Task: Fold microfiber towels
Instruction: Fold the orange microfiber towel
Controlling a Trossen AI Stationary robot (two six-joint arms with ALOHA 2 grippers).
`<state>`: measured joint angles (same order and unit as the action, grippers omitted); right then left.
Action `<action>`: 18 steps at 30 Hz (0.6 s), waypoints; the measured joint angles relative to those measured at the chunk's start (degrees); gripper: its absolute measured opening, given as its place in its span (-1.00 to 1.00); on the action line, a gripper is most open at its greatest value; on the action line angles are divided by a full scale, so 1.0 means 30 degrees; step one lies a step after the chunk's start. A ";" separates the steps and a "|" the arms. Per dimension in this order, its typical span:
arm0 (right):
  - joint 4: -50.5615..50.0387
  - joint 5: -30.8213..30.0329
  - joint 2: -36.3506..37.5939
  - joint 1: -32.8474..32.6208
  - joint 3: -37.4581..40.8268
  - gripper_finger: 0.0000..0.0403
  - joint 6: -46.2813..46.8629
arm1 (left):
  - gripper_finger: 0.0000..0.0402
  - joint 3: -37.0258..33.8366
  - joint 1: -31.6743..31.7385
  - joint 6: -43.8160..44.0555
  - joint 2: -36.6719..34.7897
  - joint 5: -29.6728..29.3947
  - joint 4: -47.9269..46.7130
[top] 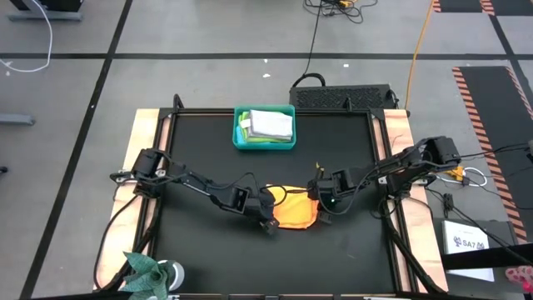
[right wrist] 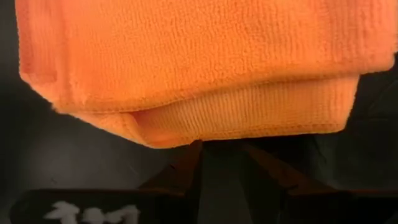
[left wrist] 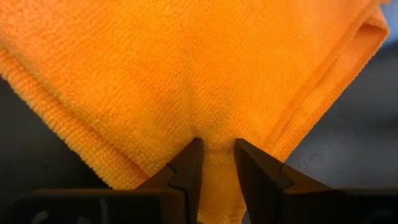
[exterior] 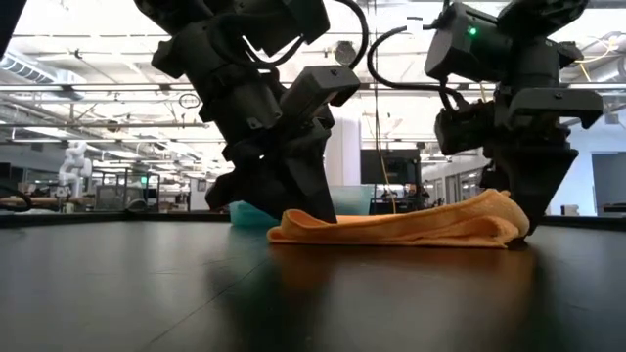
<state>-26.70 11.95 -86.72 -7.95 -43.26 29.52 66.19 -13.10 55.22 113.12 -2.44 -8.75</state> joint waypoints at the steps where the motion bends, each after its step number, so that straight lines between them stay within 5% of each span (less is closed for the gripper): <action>1: 0.0007 0.0104 0.0007 -0.0006 0.0033 -0.55 0.0249 | -0.49 -0.0002 0.0000 0.0002 0.0000 0.0000 0.0007; 10: 0.3185 0.0570 0.2211 -0.0084 -0.0762 -0.55 0.1922 | -0.49 -0.0031 0.0000 0.0082 0.0007 -0.0063 0.0149; 18: 0.5307 0.0057 0.0134 -0.1500 -0.0686 -0.56 0.2439 | -0.49 -0.0058 0.0182 0.0277 0.0058 -0.0248 0.0854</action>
<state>-10.77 12.13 -86.32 -12.45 -45.31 36.84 66.02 -12.56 56.05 113.30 -3.18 -6.19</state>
